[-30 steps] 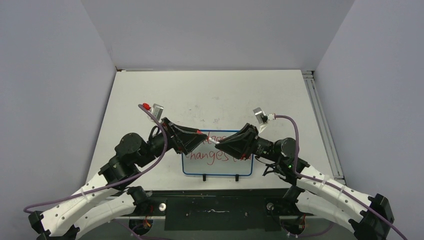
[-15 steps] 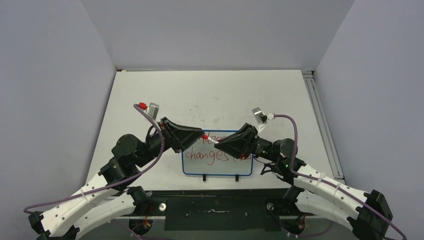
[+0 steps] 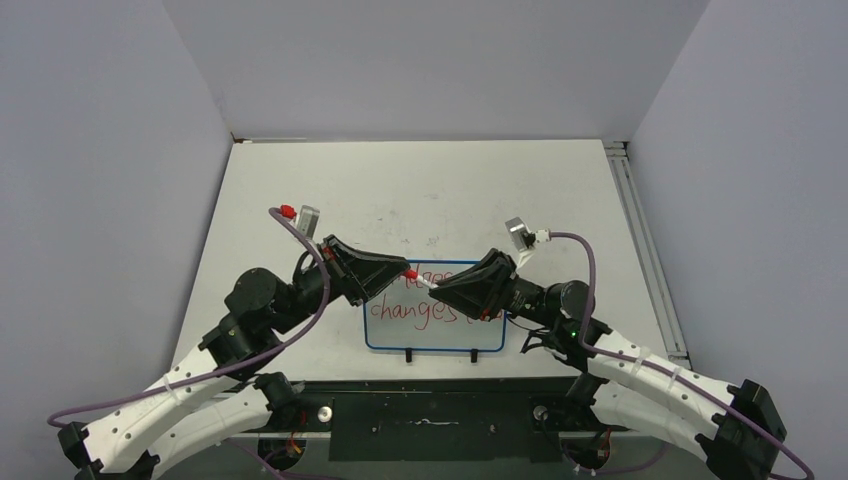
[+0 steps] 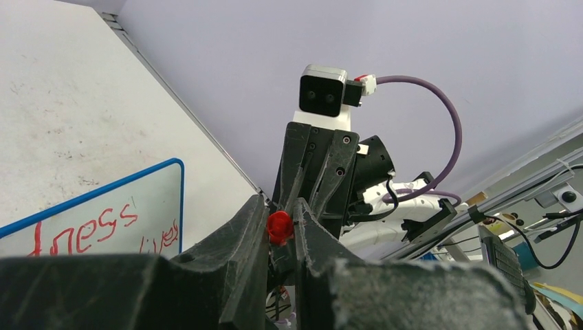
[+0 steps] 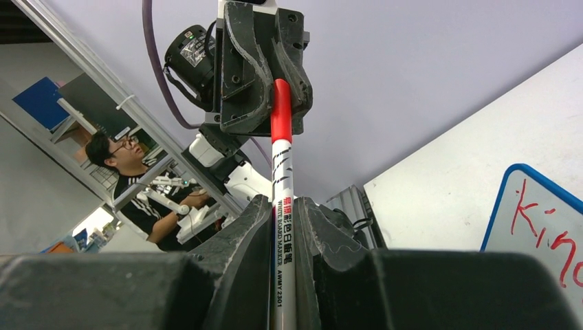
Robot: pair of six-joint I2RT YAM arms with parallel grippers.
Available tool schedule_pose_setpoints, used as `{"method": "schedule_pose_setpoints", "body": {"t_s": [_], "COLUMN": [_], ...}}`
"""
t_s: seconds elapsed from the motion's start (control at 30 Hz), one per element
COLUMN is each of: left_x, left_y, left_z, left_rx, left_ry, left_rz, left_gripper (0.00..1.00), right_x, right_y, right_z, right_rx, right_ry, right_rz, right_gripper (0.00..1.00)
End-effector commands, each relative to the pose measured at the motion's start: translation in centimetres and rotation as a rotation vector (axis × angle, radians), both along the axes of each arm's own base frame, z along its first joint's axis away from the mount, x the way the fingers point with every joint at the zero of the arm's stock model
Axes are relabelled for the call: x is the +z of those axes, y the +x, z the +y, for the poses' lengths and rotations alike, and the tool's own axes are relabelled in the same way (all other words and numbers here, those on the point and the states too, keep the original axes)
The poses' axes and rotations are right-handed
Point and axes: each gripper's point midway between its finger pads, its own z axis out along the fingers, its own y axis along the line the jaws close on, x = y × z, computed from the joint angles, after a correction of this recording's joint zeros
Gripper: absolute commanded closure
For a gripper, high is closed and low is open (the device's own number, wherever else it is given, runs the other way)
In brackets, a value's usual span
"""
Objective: Write a sentence on the whiteboard
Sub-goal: Close the whiteboard marker at the center of the board.
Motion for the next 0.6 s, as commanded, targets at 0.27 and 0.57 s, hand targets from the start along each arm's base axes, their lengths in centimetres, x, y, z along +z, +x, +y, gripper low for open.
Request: {"method": "schedule_pose_setpoints", "body": {"t_s": [0.27, 0.57], "left_x": [-1.0, -1.9], "left_y": [-1.3, -1.9], "left_z": [-1.5, -1.8], "left_rx": [-0.113, -0.152], "left_ry": [0.01, 0.023], "left_rz": [-0.045, -0.031], "left_gripper": [1.0, 1.0], "right_x": [3.0, 3.3], "right_y": [2.1, 2.5], "right_z": [-1.5, -0.9], "right_rx": [-0.148, -0.15], "right_ry": [0.138, 0.133], "right_rz": [-0.016, -0.019], "right_gripper": [0.95, 0.95]}}
